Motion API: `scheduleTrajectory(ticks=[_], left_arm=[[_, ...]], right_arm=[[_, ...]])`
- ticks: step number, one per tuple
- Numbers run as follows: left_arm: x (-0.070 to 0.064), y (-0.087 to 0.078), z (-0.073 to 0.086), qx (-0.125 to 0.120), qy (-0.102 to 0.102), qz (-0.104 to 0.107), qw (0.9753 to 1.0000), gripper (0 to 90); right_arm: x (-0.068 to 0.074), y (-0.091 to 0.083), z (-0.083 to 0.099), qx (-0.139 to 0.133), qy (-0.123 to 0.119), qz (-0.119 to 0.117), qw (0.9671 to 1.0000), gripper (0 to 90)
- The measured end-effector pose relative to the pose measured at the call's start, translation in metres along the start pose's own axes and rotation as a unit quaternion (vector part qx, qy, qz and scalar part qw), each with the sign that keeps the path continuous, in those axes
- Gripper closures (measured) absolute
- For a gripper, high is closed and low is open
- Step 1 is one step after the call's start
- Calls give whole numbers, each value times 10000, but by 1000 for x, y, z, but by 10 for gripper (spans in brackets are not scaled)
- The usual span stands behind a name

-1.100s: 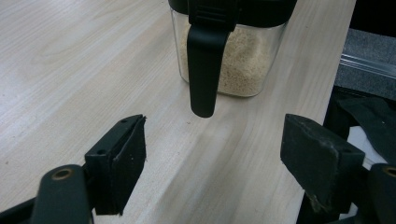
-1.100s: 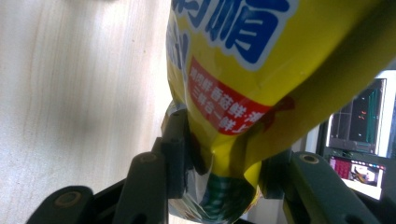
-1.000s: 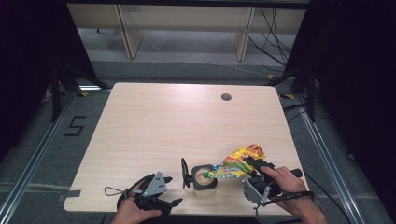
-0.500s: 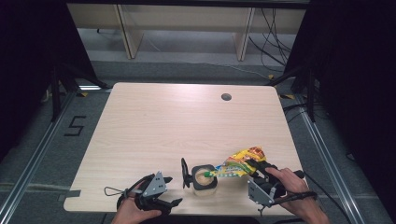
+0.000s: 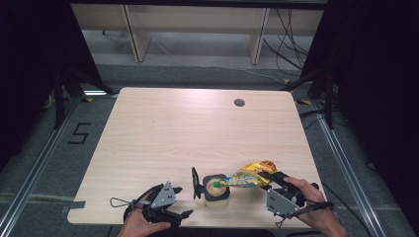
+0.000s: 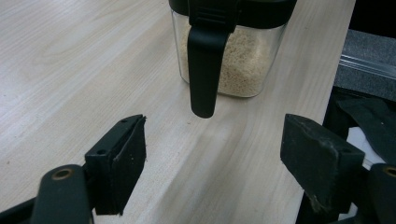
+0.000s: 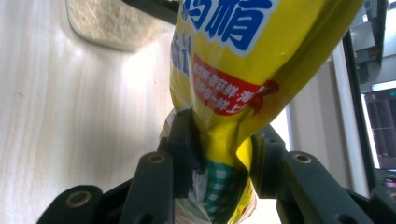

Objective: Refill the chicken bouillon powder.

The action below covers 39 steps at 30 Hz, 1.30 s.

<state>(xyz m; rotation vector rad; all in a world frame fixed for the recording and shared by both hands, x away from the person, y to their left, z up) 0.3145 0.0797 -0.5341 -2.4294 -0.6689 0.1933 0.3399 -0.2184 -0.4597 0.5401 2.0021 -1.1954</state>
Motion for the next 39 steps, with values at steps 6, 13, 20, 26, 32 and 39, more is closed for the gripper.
scheduleTrajectory(ticks=[6,13,20,26,32,39], left_arm=[[0,0,-1,-55,-57,-8,10000,223],[0,1,-1,-65,-65,-10,10000,222],[0,1,-1,-83,-113,-17,9999,222],[1,-1,0,-7,-72,4,10000,222],[2,-2,0,12,1,-32,10000,222],[3,-2,0,15,1,-37,10000,222]], right_arm=[[6,6,12,-372,721,-216,9965,683],[7,3,34,-818,1707,-321,9814,687],[5,1,51,-969,2293,-284,9681,686],[6,-1,56,-932,2499,-288,9633,683],[5,-4,66,-874,2674,-184,9594,678],[7,-7,73,-887,2791,-160,9560,673]])
Point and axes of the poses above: each handheld gripper's, and its own axes: y roughly forward along the jaws, z roughly out of its underside, x roughly to its left, the point moved 6 cm from there along y, roughly forward along the jaws, and after that the axes turned 1 degree about -z, right-handed, at the moved point
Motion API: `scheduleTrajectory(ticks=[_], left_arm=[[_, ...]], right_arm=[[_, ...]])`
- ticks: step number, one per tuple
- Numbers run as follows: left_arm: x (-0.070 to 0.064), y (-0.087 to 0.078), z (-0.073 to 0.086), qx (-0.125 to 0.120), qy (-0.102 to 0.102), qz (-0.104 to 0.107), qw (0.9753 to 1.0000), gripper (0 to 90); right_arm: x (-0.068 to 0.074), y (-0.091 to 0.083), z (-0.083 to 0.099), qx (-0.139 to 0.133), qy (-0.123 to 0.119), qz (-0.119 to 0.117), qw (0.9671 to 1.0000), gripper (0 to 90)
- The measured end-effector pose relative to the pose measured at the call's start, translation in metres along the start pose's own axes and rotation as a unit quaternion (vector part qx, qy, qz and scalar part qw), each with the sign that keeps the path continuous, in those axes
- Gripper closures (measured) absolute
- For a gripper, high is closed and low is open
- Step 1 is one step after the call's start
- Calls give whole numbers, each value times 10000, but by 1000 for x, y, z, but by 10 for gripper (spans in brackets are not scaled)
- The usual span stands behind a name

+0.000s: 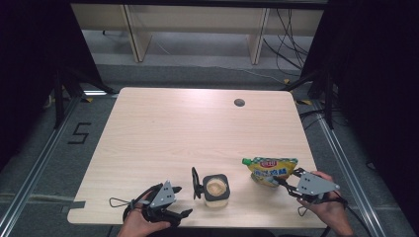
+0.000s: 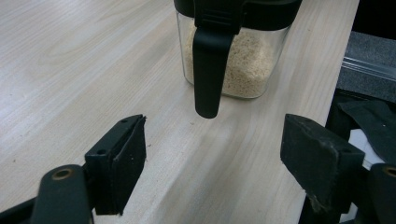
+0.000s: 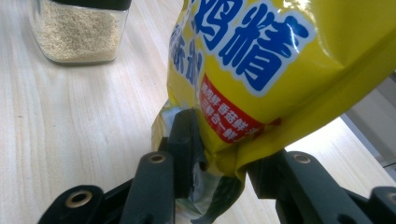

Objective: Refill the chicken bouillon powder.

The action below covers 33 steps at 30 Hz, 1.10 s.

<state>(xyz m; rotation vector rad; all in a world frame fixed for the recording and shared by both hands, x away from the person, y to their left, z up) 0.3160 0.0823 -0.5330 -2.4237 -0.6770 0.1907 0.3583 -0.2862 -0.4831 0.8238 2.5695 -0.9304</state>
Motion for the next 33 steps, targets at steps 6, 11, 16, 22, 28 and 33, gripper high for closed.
scheduleTrajectory(ticks=[6,11,16,22,28,33], left_arm=[[-1,1,-1,-65,-103,-9,9999,222],[0,-1,0,0,-93,-40,9999,222],[0,0,0,-39,-92,-17,9999,222],[0,-1,0,-47,-66,-41,10000,222],[0,0,0,-82,-70,-57,9999,222],[1,-3,0,-26,-43,-36,10000,222]], right_arm=[[-2,-2,4,-1,97,101,9999,629],[-2,-6,8,120,244,233,9994,578],[-2,-7,9,169,337,301,9988,549],[-2,-8,11,296,481,508,9971,433],[-3,-8,11,264,449,522,9973,372],[-3,-13,13,270,740,546,9954,313]])
Point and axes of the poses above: each handheld gripper's, and its own axes: y roughly forward along the jaws, z roughly out of its underside, x roughly to its left, the point moved 6 cm from there along y, roughly forward along the jaws, and after that the axes turned 1 degree about -z, right-handed, at the moved point
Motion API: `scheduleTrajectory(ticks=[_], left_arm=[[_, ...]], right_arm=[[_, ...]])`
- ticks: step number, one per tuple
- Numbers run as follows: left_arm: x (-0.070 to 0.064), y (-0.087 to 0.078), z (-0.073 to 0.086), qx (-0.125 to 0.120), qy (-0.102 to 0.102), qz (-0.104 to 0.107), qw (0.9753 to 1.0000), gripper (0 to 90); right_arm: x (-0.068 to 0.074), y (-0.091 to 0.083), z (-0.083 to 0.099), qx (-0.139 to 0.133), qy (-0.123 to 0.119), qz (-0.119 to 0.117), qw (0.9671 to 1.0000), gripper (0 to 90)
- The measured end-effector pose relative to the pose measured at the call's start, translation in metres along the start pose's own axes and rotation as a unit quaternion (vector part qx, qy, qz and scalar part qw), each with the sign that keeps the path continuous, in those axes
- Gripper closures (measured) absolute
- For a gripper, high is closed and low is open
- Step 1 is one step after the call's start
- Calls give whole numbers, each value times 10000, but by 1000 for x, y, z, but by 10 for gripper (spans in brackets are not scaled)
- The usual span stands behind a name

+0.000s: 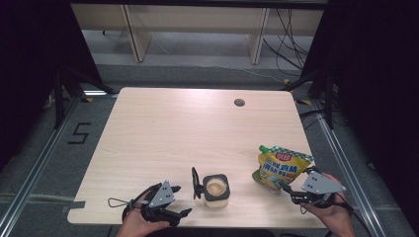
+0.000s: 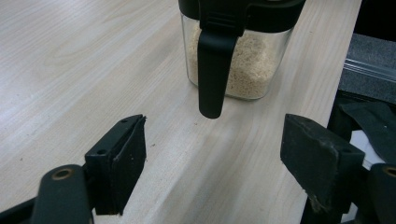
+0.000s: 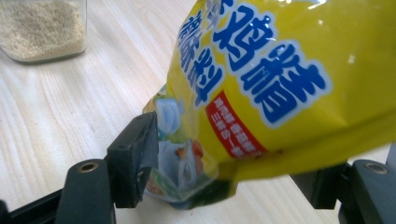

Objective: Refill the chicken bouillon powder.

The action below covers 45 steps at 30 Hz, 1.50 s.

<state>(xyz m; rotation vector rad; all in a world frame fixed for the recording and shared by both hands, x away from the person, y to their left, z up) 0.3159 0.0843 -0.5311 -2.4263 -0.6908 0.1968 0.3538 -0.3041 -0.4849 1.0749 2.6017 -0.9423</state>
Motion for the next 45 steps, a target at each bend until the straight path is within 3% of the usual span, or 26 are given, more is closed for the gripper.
scheduleTrajectory(ticks=[1,3,4,6,8,11,13,21,23,30,32,34,36,40,45], left_arm=[[0,0,0,0,0,0,10000,222],[-1,2,0,-53,-38,-15,10000,222],[-3,3,-1,-144,-138,26,9998,222],[-3,3,-1,-140,-144,32,9998,222],[0,1,0,-26,-14,-27,10000,222],[0,0,0,-6,-3,-14,10000,222],[0,0,-1,-55,-12,-7,10000,222],[-1,-2,-5,-166,-189,-3,9997,222],[0,-3,-5,-175,-112,-31,9998,222],[0,-8,-10,-252,-258,-11,9993,222],[2,-10,-11,-227,-181,-64,9996,222],[0,-9,-12,-303,-327,-40,9990,222],[2,-10,-13,-292,-238,-54,9993,222],[1,-11,-15,-284,-364,-41,9989,223],[1,-16,-22,-339,-348,-92,9988,245]], right_arm=[[0,0,0,0,0,0,10000,313],[2,-4,2,55,240,1,9997,294],[2,-4,2,38,224,54,9997,293],[3,-7,2,96,248,18,9996,291],[3,-7,2,115,346,126,9993,291],[4,-10,3,111,387,121,9991,290],[4,-12,10,313,358,170,9987,284],[10,-25,16,682,778,458,9936,264],[13,-28,18,729,760,467,9933,262],[24,-31,21,814,893,414,9918,265],[25,-31,21,840,879,412,9917,266],[26,-32,22,892,870,407,9914,266],[28,-31,23,892,885,384,9913,266],[33,-30,23,961,940,312,9904,266],[36,-31,25,982,882,293,9908,266]])
Point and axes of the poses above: each handheld gripper's, and its own axes: y roughly forward along the jaws, z roughly out of its underside, x roughly to its left, the point moved 6 cm from there along y, roughly forward along the jaws, and after that the axes turned 1 degree about -z, right-handed, at the moved point
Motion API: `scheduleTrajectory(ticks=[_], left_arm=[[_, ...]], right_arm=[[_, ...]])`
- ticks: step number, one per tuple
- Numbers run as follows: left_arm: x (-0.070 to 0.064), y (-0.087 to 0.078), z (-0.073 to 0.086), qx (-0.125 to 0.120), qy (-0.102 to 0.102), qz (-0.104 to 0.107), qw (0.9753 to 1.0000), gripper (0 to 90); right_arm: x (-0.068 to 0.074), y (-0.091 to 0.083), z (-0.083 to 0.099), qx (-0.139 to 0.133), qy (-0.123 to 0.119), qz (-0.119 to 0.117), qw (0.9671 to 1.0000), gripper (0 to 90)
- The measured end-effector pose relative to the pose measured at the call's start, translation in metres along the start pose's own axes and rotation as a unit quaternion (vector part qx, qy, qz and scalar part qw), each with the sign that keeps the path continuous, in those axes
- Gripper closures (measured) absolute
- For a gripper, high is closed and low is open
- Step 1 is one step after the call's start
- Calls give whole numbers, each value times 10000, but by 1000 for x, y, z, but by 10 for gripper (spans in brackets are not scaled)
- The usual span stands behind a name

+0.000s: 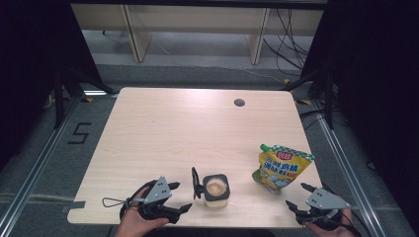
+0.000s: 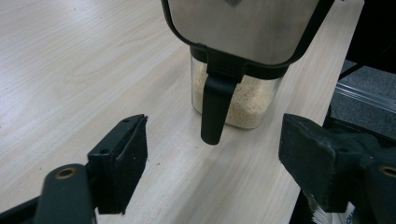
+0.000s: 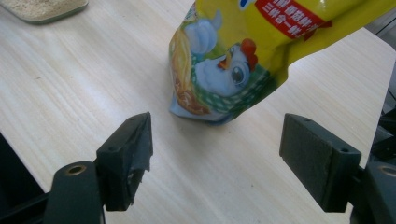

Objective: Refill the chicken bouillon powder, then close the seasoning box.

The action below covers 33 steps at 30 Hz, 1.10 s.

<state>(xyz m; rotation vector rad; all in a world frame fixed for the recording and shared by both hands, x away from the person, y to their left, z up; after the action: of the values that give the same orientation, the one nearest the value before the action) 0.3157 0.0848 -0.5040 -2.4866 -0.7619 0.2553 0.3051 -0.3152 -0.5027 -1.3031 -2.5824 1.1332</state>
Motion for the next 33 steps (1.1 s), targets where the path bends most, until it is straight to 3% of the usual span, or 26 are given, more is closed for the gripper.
scheduleTrajectory(ticks=[2,3,4,5,6,7,12,14,16,21,24,25,29,32,33], left_arm=[[0,-2,-4,-46,26,56,10000,256],[-2,-2,-5,-75,-139,42,9999,260],[-2,-2,-5,-75,-139,42,9999,269],[-2,-4,-8,-36,17,101,9999,290],[-3,-4,-9,-36,-87,5,10000,305],[-2,-4,-10,-56,-27,-37,10000,316],[-5,-5,-11,-195,-92,-25,9998,485],[-2,-8,-11,-159,122,-69,9998,556],[-5,-9,-13,-276,-103,-59,9995,624],[-7,-8,-15,-164,24,-90,9998,747],[-9,-7,-16,-156,-19,-60,9999,823],[-9,-6,-19,-241,-5,-107,9997,842],[-8,-5,-19,-173,86,-161,9997,885],[-10,-4,-19,-197,-8,-188,9996,889],[-7,-6,-21,-221,77,-171,9996,890]], right_arm=[[2,-1,1,16,-13,-27,10000,266],[3,-1,1,29,-12,-32,10000,266],[3,-1,1,29,-12,-32,10000,266],[3,0,4,81,-105,-17,9999,266],[4,1,5,131,-88,-72,9998,265],[4,1,6,138,-92,-70,9998,265],[7,0,6,183,-87,-50,9998,265],[7,0,6,149,-167,-49,9997,266],[6,0,5,122,-212,-64,9997,266],[8,1,6,191,-163,-90,9996,267],[9,0,4,166,-174,-87,9997,271],[9,0,5,169,-211,-108,9996,272],[9,2,6,198,-281,-130,9993,271],[9,2,5,172,-278,-144,9994,271],[10,2,5,187,-294,-170,9992,271]])
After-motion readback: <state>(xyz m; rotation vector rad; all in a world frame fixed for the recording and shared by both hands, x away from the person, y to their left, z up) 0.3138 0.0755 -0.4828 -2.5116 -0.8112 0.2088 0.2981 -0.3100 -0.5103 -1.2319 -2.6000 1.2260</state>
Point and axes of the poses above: each handheld gripper's, and its own axes: y roughly forward along the jaws, z roughly out of its underside, x roughly to its left, the point moved 6 cm from there along y, roughly forward along the jaws, and after that the axes turned 1 degree about -z, right-handed, at the moved point
